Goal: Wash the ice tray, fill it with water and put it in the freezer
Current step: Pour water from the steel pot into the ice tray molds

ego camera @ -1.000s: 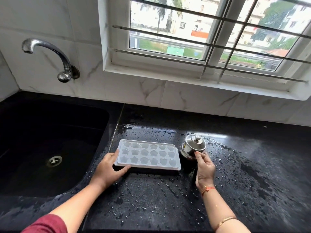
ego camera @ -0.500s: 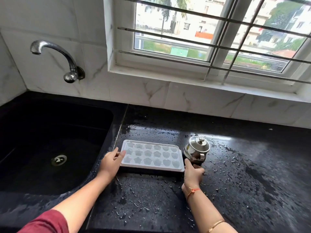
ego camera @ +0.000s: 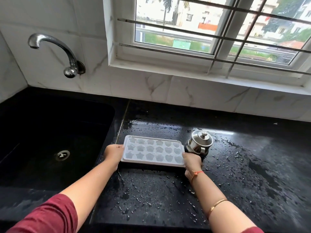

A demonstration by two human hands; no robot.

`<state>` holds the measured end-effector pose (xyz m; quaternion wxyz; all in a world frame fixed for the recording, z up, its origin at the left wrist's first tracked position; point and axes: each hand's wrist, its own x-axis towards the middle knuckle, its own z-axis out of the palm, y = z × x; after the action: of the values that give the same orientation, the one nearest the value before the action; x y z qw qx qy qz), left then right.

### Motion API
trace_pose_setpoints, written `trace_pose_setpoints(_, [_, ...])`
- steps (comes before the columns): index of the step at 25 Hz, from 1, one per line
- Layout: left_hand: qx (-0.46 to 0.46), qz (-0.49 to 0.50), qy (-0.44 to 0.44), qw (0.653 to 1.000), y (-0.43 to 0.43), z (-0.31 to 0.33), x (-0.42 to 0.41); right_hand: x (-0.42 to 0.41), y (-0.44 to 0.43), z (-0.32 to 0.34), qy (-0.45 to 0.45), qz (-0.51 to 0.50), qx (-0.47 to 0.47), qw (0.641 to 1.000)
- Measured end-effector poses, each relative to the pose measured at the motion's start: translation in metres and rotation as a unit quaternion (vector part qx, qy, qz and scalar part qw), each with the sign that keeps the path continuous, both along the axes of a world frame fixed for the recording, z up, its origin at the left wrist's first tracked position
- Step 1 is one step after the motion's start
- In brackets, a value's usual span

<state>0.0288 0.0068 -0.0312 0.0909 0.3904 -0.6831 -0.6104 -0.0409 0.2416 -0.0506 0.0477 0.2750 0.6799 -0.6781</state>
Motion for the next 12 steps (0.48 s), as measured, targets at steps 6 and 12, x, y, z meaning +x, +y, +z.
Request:
trace_pose_setpoints(6, [0.063,0.035,0.008,0.997,0.006,0.0,0.004,0.006,0.003,0.0,-0.008,0.014,-0.041,0.999])
trace_pose_setpoints(12, [0.065,0.075,0.0,0.995,0.012,-0.007,0.014,0.025,0.004,0.009,-0.008,0.011,-0.054,0.998])
